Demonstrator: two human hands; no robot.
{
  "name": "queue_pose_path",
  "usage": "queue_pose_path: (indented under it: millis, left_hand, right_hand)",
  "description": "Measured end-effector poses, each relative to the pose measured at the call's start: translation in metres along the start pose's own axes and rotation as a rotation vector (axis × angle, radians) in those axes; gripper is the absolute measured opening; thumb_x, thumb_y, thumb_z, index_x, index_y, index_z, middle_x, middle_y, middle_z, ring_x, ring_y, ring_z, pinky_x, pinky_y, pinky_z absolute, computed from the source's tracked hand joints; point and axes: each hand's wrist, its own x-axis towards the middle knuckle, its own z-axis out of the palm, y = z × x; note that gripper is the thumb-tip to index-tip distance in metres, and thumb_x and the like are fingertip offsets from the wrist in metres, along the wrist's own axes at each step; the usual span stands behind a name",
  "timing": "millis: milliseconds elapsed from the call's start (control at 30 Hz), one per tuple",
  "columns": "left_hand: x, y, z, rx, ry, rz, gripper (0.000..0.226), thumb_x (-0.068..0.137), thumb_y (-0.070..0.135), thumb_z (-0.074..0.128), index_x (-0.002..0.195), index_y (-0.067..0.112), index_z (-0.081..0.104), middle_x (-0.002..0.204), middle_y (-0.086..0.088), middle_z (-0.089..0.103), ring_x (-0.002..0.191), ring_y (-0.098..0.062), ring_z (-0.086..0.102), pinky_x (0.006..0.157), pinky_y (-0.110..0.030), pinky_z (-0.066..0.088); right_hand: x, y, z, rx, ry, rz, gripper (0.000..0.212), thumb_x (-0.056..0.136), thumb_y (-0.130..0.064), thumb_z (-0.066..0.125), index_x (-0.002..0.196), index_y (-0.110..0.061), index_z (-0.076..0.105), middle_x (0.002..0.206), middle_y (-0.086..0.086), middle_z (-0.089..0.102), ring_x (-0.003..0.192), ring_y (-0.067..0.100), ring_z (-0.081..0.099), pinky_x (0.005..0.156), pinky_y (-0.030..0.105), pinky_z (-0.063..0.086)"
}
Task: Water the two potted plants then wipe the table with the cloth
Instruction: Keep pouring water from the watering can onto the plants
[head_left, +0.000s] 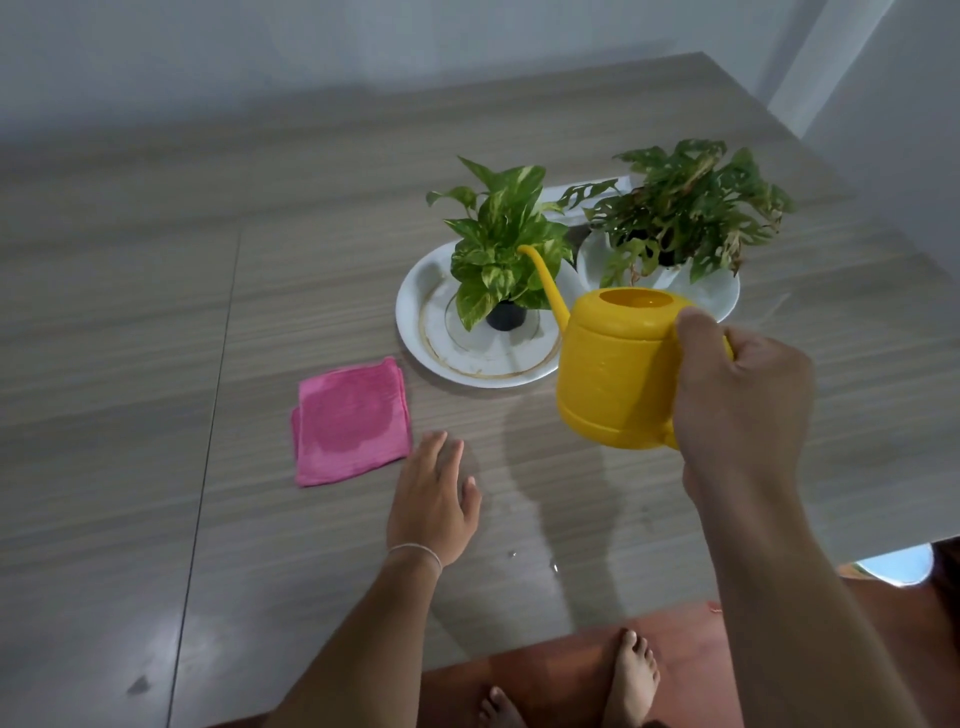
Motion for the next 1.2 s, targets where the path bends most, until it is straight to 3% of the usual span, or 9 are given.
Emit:
queue_pose_path:
  millis: [167,300,667,900,967,1200]
  left_hand:
    - [-0.001,0.0,-0.001,0.003,-0.013,-0.013,0.051,0.094,0.033,0.05,0.138,0.007,0.057,0.148,-0.018,0.049,0.141,-0.036,0.044,0.117,-0.05,0.039]
    - [0.001,0.001,-0.002,-0.009,-0.008,-0.011,0.051,0.094,0.033,0.05,0.137,0.007,0.057,0.147,-0.018,0.05,0.14,-0.037,0.045,0.115,-0.051,0.041]
    - [0.0,0.002,-0.003,0.009,-0.014,-0.018,0.051,0.094,0.034,0.048,0.137,0.008,0.057,0.147,-0.017,0.051,0.142,-0.036,0.044,0.116,-0.051,0.04]
    - [0.0,0.002,-0.002,0.019,0.01,-0.006,0.05,0.094,0.033,0.05,0.137,0.008,0.058,0.147,-0.017,0.051,0.143,-0.035,0.044,0.117,-0.049,0.038]
    - [0.0,0.002,-0.002,0.016,0.019,-0.001,0.05,0.093,0.033,0.05,0.136,0.007,0.058,0.147,-0.017,0.052,0.142,-0.035,0.045,0.117,-0.05,0.039]
    - [0.001,0.002,-0.004,0.008,0.009,-0.006,0.05,0.093,0.033,0.049,0.136,0.008,0.058,0.147,-0.017,0.052,0.142,-0.035,0.045,0.117,-0.049,0.039]
  right_hand:
    - [0.004,-0.012,-0.004,-0.03,0.002,-0.02,0.049,0.096,-0.03,0.059,0.058,-0.011,0.036,0.045,-0.007,0.022,0.042,0.011,0.021,0.038,0.019,0.017]
    - [0.01,-0.022,-0.009,-0.051,0.026,-0.051,0.051,0.097,-0.029,0.06,0.06,-0.001,0.039,0.05,0.001,0.027,0.042,0.012,0.024,0.036,0.018,0.017]
    - [0.015,-0.039,-0.002,-0.098,-0.027,-0.037,0.048,0.095,-0.033,0.061,0.059,-0.019,0.032,0.045,-0.007,0.021,0.043,0.011,0.02,0.038,0.022,0.014]
    - [0.015,-0.041,-0.006,-0.13,-0.024,-0.008,0.046,0.094,-0.035,0.062,0.06,-0.015,0.038,0.049,-0.008,0.023,0.046,0.01,0.02,0.053,0.029,0.02]
    - [0.017,-0.044,-0.006,-0.132,-0.01,-0.012,0.044,0.094,-0.035,0.062,0.063,-0.012,0.042,0.057,0.002,0.025,0.049,0.013,0.022,0.054,0.032,0.022]
    - [0.023,-0.061,0.001,-0.119,-0.012,-0.036,0.053,0.093,-0.035,0.06,0.056,-0.022,0.024,0.045,-0.007,0.017,0.044,0.011,0.015,0.048,0.027,0.014]
